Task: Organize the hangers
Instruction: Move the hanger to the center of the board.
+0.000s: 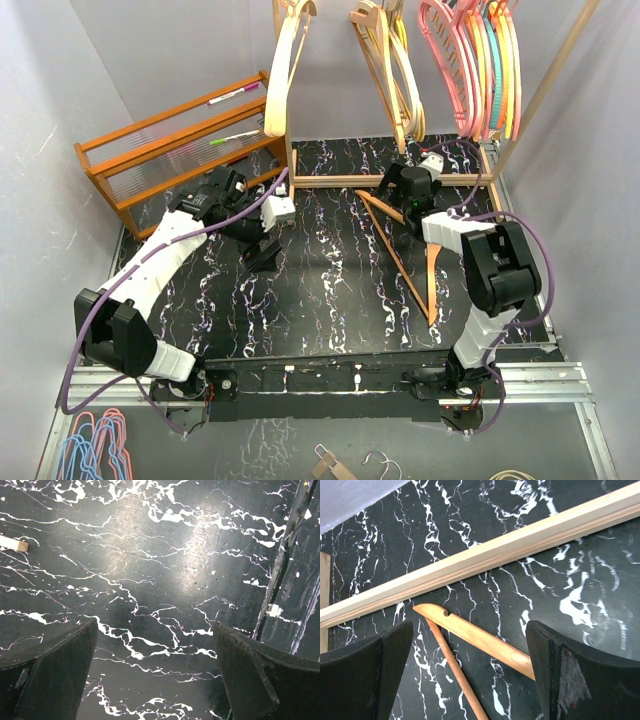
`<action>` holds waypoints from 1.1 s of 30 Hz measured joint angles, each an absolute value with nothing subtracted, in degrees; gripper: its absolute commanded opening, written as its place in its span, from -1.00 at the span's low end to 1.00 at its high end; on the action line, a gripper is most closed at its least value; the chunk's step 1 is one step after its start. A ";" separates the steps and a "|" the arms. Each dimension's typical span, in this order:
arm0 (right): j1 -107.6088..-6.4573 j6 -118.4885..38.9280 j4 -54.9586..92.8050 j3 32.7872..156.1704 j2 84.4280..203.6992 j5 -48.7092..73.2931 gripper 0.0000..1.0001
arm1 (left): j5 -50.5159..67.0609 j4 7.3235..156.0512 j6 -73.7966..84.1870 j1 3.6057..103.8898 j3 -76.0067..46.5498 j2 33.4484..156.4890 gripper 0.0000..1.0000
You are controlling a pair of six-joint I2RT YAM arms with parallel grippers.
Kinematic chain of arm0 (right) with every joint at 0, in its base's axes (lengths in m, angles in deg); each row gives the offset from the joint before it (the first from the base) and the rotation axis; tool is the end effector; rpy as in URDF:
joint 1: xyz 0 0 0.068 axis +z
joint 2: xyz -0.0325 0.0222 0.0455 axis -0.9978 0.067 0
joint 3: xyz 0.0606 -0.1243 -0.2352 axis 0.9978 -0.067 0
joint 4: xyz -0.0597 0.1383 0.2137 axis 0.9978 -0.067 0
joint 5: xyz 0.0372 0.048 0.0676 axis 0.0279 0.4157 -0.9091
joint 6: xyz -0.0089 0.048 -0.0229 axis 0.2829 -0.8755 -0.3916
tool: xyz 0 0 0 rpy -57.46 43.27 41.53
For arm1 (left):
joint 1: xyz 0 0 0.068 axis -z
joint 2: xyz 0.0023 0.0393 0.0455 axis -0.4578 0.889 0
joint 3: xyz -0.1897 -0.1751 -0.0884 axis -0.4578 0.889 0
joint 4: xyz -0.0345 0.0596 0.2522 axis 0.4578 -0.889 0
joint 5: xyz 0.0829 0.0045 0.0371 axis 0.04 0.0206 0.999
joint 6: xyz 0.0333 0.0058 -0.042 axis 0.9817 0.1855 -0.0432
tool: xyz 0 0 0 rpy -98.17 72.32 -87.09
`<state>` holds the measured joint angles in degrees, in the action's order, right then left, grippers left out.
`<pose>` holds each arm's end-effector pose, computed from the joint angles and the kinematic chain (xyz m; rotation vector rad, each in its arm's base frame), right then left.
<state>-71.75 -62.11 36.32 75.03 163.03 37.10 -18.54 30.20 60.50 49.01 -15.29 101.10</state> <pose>0.3711 0.0845 0.1979 0.4433 1.9757 0.1752 0.2588 -0.1254 0.3088 1.4923 1.9177 -0.6194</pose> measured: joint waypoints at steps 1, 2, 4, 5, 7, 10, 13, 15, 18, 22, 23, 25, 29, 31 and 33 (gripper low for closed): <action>-71.92 -62.48 36.29 76.25 164.74 36.36 0.99 | -18.25 30.70 59.78 49.01 -15.29 101.10 0.95; -71.92 -63.01 36.25 77.15 166.36 35.42 0.99 | -17.97 31.25 59.17 49.01 -15.29 101.10 0.95; -71.92 -63.60 36.38 77.63 168.39 33.95 0.98 | -17.36 32.06 58.23 49.01 -15.31 101.10 0.95; -71.90 -64.06 36.36 77.61 169.28 33.01 0.98 | -17.14 32.36 57.88 49.01 -15.31 101.10 0.95; -71.79 -64.89 36.38 77.59 170.79 31.18 0.97 | -16.85 32.93 57.31 48.98 -15.31 101.10 0.95; -71.68 -66.13 36.64 77.24 171.82 28.99 0.97 | -16.50 33.19 56.94 48.98 -15.31 101.10 0.95; -71.66 -67.82 38.28 75.36 171.82 27.09 0.96 | -16.09 33.30 56.76 48.98 -15.31 101.10 0.95; -71.66 -69.35 40.71 73.15 171.51 25.47 0.94 | -15.78 33.32 56.74 48.98 -15.31 101.10 0.95; -71.53 -72.34 43.81 68.91 169.22 22.52 0.93 | -15.32 33.50 56.76 48.92 -15.31 101.10 0.95; -68.53 -76.36 46.85 62.94 165.55 20.07 0.93 | -14.65 34.70 56.61 48.72 -15.05 101.10 0.95; -67.13 -77.28 47.31 61.87 164.74 19.88 0.93 | -14.62 35.14 56.57 48.72 -14.70 101.10 0.95; -63.09 -79.66 47.92 59.51 162.84 19.09 0.91 | -14.73 35.99 56.48 48.72 -13.67 101.14 0.95; -54.76 -82.18 45.41 56.01 156.13 17.98 0.94 | -15.08 37.00 55.45 48.72 -12.62 102.48 0.95; -53.84 -81.13 42.04 56.27 149.90 18.85 0.96 | -15.34 38.04 54.40 48.85 -12.69 103.88 0.95; -54.59 -79.18 38.57 57.13 142.40 21.10 0.97 | -14.91 38.53 52.59 49.82 -13.63 106.37 0.95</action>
<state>-54.59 -79.18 38.57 57.13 142.40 21.10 -14.91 38.53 52.59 49.82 -13.63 106.37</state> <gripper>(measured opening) 0.976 0.973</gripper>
